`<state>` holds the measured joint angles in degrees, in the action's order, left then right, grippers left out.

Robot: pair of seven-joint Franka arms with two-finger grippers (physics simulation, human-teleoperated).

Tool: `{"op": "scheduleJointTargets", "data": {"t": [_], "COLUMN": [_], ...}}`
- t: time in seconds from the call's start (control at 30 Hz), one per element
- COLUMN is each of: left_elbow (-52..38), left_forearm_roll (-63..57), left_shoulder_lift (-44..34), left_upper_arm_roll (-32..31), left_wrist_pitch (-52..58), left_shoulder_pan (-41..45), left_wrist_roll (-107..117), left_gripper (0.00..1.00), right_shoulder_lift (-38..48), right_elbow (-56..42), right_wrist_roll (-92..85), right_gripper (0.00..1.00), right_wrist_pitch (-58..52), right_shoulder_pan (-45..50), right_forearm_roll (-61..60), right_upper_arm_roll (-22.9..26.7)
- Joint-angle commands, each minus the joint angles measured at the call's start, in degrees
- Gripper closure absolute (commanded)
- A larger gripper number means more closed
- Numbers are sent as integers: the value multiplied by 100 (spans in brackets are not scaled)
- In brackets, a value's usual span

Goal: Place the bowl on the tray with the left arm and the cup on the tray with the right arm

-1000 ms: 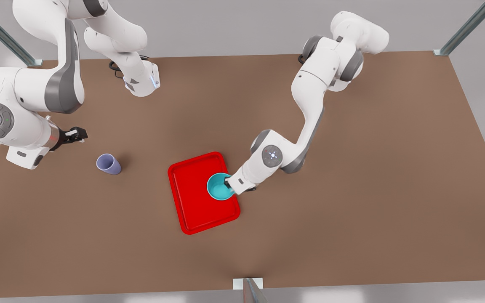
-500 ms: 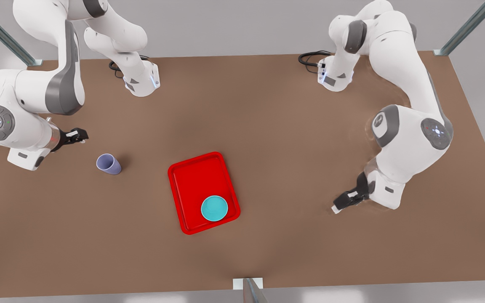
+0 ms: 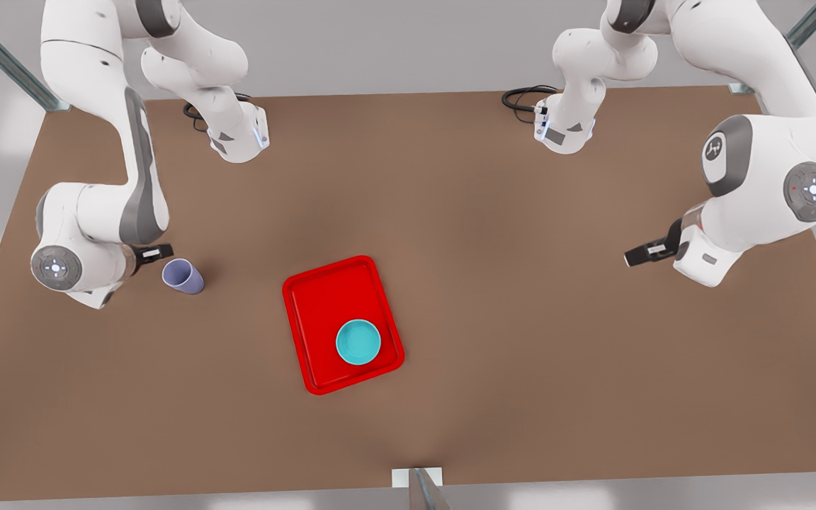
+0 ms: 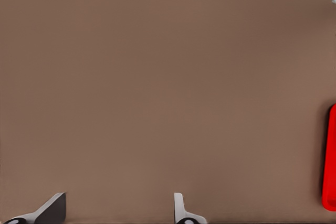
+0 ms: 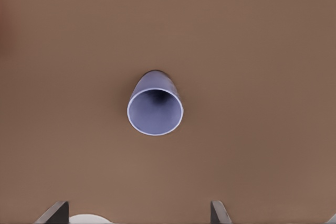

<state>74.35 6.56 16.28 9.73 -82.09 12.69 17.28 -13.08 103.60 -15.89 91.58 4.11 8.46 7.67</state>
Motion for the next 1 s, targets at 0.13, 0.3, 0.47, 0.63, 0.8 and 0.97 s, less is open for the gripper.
{"op": "scheduleJointTargets", "data": {"t": [0.13,0.3,0.47,0.63,0.8,0.97], "left_elbow": [-149,-132,-140,-149,-149,-149], "left_forearm_roll": [-32,-32,-14,-5,-5,3], "left_shoulder_lift": [-11,59,59,50,50,50], "left_upper_arm_roll": [20,2,20,3,29,20], "left_wrist_pitch": [193,273,273,501,492,501], "left_shoulder_pan": [-38,146,146,172,111,111], "left_wrist_roll": [-1086,-1086,-1104,-1121,-1139,-1139], "left_gripper": [0,0,0,0,0,0], "right_shoulder_lift": [183,657,517,350,262,139], "right_elbow": [1127,2261,2542,2727,2753,2929], "right_wrist_roll": [209,113,192,209,192,130], "right_gripper": [0,0,0,0,0,0], "right_wrist_pitch": [2689,4060,4465,4474,4474,4474], "right_shoulder_pan": [231,231,204,266,222,222], "right_forearm_roll": [-20,-108,-451,-794,-899,-926], "right_upper_arm_roll": [349,736,929,929,938,1061]}}
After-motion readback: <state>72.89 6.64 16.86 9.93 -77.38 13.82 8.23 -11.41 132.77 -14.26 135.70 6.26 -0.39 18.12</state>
